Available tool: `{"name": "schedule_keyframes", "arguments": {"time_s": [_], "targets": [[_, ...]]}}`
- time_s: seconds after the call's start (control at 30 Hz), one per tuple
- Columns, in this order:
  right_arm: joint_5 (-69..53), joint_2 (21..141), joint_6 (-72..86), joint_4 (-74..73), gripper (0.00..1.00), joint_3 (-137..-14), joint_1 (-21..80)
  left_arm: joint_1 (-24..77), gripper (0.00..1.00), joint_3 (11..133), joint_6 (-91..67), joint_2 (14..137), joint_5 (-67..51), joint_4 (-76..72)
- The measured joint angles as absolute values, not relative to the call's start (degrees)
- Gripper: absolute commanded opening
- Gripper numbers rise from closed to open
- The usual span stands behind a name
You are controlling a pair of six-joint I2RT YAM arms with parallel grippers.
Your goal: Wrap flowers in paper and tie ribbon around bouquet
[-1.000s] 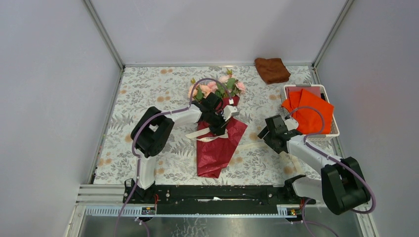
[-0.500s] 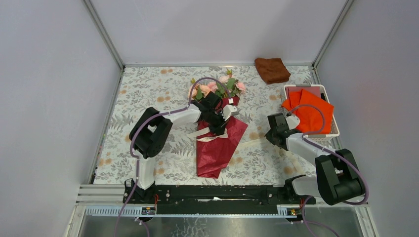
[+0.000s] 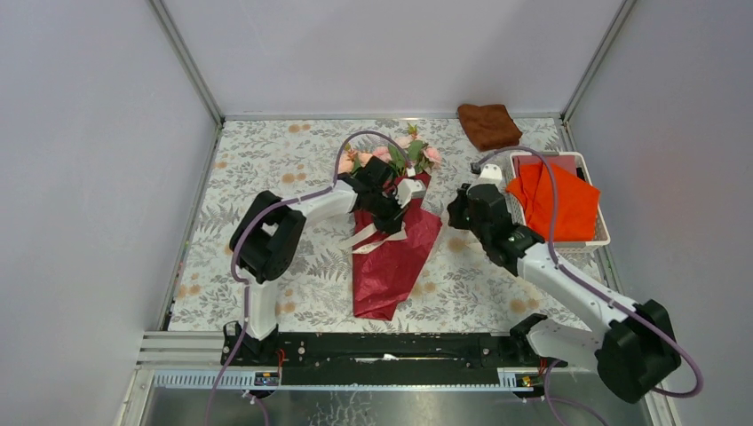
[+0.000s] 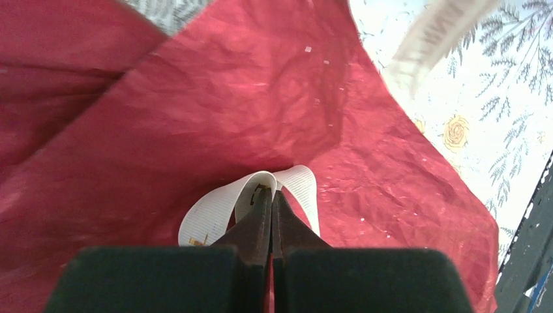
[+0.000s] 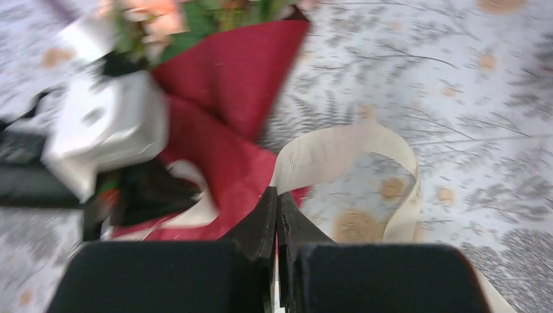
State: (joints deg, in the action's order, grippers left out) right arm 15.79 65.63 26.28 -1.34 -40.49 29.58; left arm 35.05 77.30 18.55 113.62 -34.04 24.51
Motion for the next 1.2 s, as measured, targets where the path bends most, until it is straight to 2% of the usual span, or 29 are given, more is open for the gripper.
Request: {"name": "schedule_keyframes", "arguments": {"time_s": [0.2, 0.33, 0.53, 0.77, 0.93, 1.0, 1.2], "targets": [[7.6, 59.3, 23.6, 3.5, 0.0, -39.4, 36.7, 31.8, 0.0, 79.3, 17.3, 114.0, -35.9, 24.4], [-0.5, 60.3, 23.1, 9.6, 0.0, -38.1, 40.9, 29.7, 0.0, 79.4, 16.6, 114.0, -37.3, 24.4], [-7.2, 74.3, 23.2, 23.6, 0.0, -38.1, 41.6, 26.0, 0.0, 77.5, 16.5, 110.8, -39.3, 24.8], [-10.4, 90.5, 23.6, 31.6, 0.0, -42.3, 41.6, 20.0, 0.0, 68.2, 21.2, 95.3, -40.1, 27.0], [-14.0, 98.4, 23.8, 34.3, 0.0, -48.1, 41.0, 19.9, 0.0, 64.3, 29.1, 86.7, -42.0, 34.2], [-15.6, 100.7, 23.7, 34.2, 0.1, -50.7, 40.7, 20.6, 0.0, 64.0, 32.9, 83.3, -42.8, 38.3], [-22.9, 105.9, 21.5, 26.8, 0.5, -61.2, 40.3, 26.1, 0.0, 65.1, 38.5, 75.5, -44.9, 43.7]]}}
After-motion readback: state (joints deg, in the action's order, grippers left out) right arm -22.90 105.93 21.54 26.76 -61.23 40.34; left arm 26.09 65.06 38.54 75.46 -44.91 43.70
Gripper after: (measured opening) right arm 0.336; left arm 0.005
